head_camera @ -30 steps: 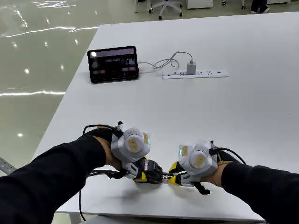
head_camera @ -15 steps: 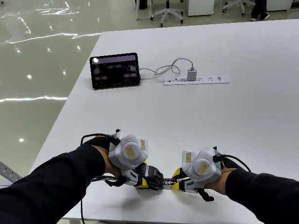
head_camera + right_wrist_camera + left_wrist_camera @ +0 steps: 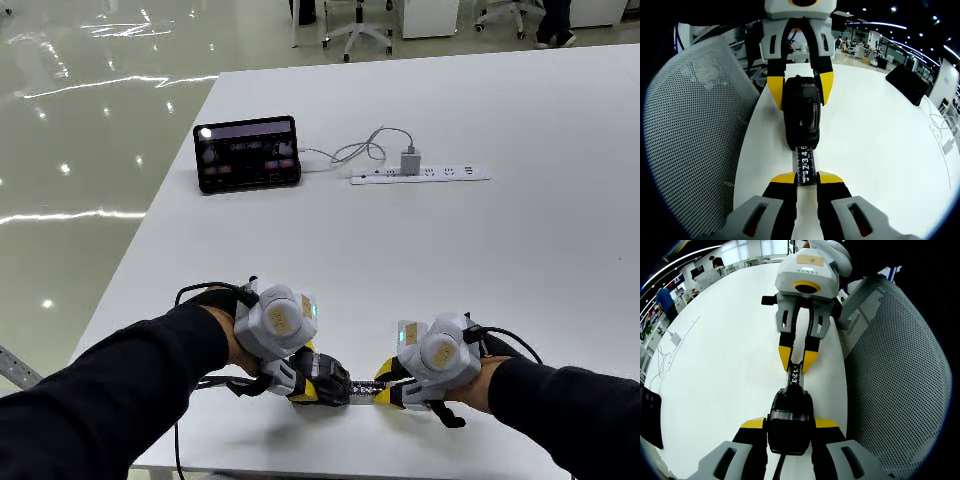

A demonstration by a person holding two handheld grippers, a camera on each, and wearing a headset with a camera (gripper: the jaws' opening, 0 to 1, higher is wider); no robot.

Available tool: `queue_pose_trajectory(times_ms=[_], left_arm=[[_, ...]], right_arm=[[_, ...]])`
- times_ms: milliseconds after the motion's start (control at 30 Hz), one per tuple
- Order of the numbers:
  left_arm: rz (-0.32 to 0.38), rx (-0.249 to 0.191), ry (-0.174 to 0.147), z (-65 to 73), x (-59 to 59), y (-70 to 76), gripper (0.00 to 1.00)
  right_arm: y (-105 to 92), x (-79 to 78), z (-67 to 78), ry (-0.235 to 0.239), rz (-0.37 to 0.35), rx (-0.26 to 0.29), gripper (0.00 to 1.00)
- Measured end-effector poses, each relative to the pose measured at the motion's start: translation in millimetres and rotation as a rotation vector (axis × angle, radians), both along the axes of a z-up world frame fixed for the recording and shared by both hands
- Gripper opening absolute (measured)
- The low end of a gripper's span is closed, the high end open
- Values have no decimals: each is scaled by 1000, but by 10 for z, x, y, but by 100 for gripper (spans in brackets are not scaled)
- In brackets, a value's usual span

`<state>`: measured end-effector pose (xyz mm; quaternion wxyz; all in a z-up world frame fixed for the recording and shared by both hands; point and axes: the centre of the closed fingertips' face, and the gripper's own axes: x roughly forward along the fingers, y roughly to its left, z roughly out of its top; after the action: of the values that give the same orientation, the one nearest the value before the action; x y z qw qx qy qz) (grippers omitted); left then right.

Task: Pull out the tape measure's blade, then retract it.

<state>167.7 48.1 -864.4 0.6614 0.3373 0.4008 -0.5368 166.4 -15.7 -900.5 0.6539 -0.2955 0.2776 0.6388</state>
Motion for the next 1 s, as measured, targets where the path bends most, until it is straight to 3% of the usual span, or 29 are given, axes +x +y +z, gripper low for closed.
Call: queue_pose_trajectory(times_ms=[1000], left_arm=[[4, -4, 9, -3, -2, 3, 29]], right_arm=[[-127, 9, -5, 13, -17, -11, 10]])
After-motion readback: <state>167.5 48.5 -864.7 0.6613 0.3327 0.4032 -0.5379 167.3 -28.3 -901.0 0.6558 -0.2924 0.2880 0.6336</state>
